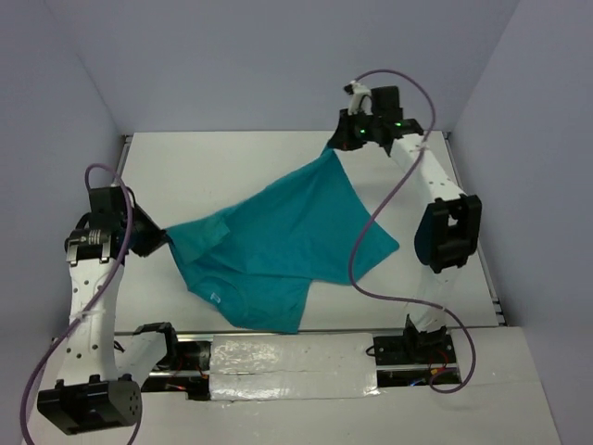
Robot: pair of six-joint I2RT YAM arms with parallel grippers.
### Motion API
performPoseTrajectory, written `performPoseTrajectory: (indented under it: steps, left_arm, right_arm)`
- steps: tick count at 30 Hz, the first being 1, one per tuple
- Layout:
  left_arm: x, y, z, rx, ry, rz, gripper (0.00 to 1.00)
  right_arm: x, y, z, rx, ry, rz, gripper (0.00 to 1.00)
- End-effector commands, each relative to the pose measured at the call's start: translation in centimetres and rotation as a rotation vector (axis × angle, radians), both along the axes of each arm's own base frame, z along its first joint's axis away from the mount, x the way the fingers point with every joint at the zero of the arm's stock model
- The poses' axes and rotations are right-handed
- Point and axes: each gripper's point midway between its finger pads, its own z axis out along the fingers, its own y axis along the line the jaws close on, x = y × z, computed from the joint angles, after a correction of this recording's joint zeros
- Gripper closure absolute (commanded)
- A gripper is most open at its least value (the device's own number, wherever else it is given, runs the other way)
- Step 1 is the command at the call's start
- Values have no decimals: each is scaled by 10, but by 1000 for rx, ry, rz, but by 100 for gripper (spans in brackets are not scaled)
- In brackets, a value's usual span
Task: Fold and stack the t-shirts
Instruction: Flatten out the tshirt
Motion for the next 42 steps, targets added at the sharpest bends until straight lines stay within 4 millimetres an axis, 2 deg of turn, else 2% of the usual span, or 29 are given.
performPoseTrajectory:
  steps: [1,2,3,4,5,6,7,8,9,10,11,12,13,14,15,16,20,21,26,32,35,38,42]
  left_arm:
    - [47,13,53,83,-215,-31,100]
    - [63,11,65,82,-273,-53,100]
    - [71,10,75,81,-312,-72,100]
    - [80,8,94,87,-370,-91,100]
    - [95,6,106,77,-421,-114,100]
    - [104,4,116,70,-458,-127,100]
    - [112,1,135,55,-514,-131,100]
    - [123,-1,139,33,-531,-136,100]
    - [134,-8,161,9,-614,-171,100]
    - [141,-13,170,-36,-648,-171,100]
    - [148,-17,176,-64,-677,-182,100]
    - [154,-25,194,-95,-753,-226,100]
    - [158,-30,200,-136,-776,-235,100]
    - [159,-37,209,-154,-804,-259,100]
    - [159,-45,225,-169,-856,-299,100]
    - [158,-51,232,-180,-877,-325,100]
    - [135,-78,280,-207,-1020,-452,100]
    - [128,-80,296,-198,-1066,-463,100]
    - [88,-73,361,-107,-1257,-420,100]
    - [53,-72,412,-75,-1397,-400,100]
    - [35,-68,427,-39,-1436,-373,100]
    - [22,-66,431,-35,-1441,-352,100]
    - [14,-59,424,-33,-1417,-287,100]
  right_arm:
    - [-19,-24,73,168,-67,-29,97]
    - [-19,-44,82,198,-76,-62,98]
    - [-27,-49,80,235,-50,-57,98]
    - [-35,-57,110,295,-91,-72,99]
    - [-37,-75,120,327,-99,-106,99]
    - [-42,-80,128,355,-104,-113,100]
    - [-53,-88,147,411,-123,-121,100]
    - [-58,-100,155,435,-139,-135,100]
    - [-65,-103,153,454,-129,-136,100]
    - [-79,-102,179,486,-187,-115,100]
    - [-87,-105,186,504,-203,-109,100]
    - [-99,-110,195,521,-228,-115,100]
    - [-107,-110,209,561,-252,-99,100]
    - [-112,-115,210,579,-249,-106,100]
    - [-125,-114,232,608,-304,-90,100]
    - [-130,-116,239,624,-319,-89,100]
    - [-164,-118,282,683,-423,-50,100]
    - [-179,-119,301,698,-477,-36,100]
    - [-217,-122,362,721,-650,-15,100]
    - [-247,-122,404,784,-717,8,100]
    - [-262,-125,420,832,-729,-3,100]
    - [-268,-129,427,870,-718,-17,100]
    - [-261,-139,426,901,-701,-85,100]
